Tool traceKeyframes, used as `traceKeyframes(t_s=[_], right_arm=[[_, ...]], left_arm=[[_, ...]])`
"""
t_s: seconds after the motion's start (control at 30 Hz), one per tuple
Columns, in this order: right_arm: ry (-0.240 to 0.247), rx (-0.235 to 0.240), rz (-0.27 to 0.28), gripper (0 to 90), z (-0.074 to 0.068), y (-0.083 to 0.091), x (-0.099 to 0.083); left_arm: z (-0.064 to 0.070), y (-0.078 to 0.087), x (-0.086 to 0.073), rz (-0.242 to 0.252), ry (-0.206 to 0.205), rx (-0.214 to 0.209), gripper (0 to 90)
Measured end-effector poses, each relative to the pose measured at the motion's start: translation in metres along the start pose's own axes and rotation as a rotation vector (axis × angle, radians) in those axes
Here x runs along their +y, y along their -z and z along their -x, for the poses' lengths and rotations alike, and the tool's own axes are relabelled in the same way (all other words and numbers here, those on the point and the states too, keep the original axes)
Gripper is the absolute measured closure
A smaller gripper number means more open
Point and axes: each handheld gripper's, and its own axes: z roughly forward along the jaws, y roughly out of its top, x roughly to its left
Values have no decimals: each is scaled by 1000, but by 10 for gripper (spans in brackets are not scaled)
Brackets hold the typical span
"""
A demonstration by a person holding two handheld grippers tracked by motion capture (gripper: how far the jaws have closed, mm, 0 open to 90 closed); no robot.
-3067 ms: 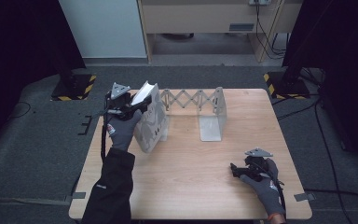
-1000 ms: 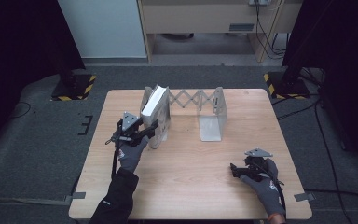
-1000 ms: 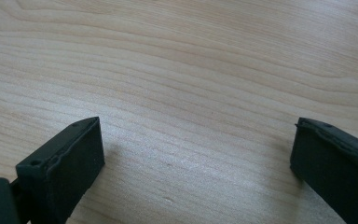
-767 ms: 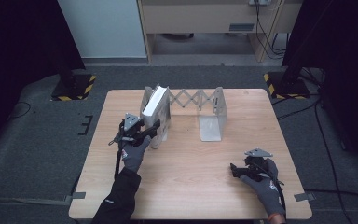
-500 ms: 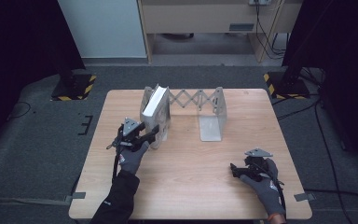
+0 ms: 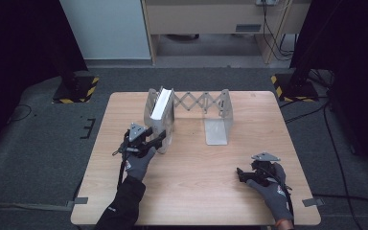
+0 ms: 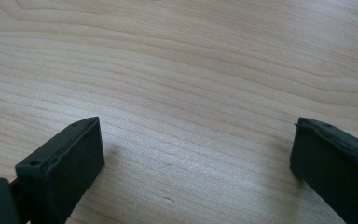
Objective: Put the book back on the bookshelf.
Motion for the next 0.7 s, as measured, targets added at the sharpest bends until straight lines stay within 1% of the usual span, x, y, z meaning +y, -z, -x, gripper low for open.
traceKeyframes(t_s=[0.1, 0.2, 0.3, 0.4, 0.47, 0.67, 0.7], right_arm=[[0, 0, 0, 30, 0, 0, 0], [0, 0, 0, 31, 0, 0, 0], [0, 0, 0, 31, 0, 0, 0], [0, 0, 0, 31, 0, 0, 0], [0, 0, 0, 31, 0, 0, 0], [2, 0, 1, 31, 0, 0, 0], [2, 0, 1, 32, 0, 0, 0]], left_arm=[[3, -5, 2, -3, -11, -2, 419], [5, -10, 2, 4, -10, 1, 411], [6, -15, 5, -6, -14, 2, 402], [7, -21, 7, -6, -22, -4, 393], [7, -24, 8, -7, -26, -1, 392], [3, -34, 10, 5, 3, -5, 370], [3, -36, 10, 4, 0, -5, 365]])
